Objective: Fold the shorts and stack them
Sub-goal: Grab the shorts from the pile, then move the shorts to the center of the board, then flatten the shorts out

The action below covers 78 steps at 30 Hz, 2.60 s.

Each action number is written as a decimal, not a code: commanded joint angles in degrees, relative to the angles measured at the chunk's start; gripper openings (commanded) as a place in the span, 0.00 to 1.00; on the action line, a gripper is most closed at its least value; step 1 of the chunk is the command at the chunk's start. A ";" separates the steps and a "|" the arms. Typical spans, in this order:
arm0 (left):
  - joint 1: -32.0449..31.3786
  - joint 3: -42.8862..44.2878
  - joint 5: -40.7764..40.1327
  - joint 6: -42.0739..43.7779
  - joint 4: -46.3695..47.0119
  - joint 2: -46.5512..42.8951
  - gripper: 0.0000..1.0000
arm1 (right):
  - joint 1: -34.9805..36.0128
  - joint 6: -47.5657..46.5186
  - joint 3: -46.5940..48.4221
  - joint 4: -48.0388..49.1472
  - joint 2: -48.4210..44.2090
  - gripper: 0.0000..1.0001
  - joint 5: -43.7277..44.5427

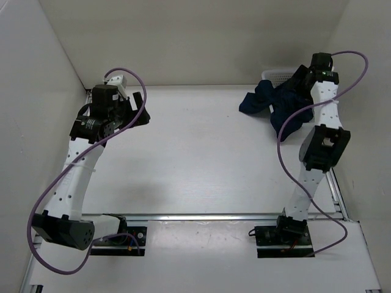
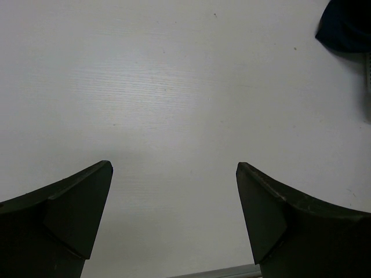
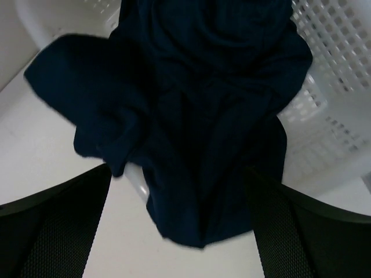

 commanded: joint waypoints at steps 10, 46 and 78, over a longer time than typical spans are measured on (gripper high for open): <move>-0.03 5.42 -11.68 1.53 0.12 5.60 0.99 | -1.51 9.72 22.78 14.03 30.31 0.88 -13.80; 8.49 15.27 1.76 0.22 -9.73 2.36 0.99 | 32.83 1.97 -14.23 17.30 -31.61 0.12 -1.59; -10.76 -24.20 7.49 -12.54 6.88 22.75 0.44 | 35.32 -2.32 -20.32 7.73 0.35 0.88 -7.93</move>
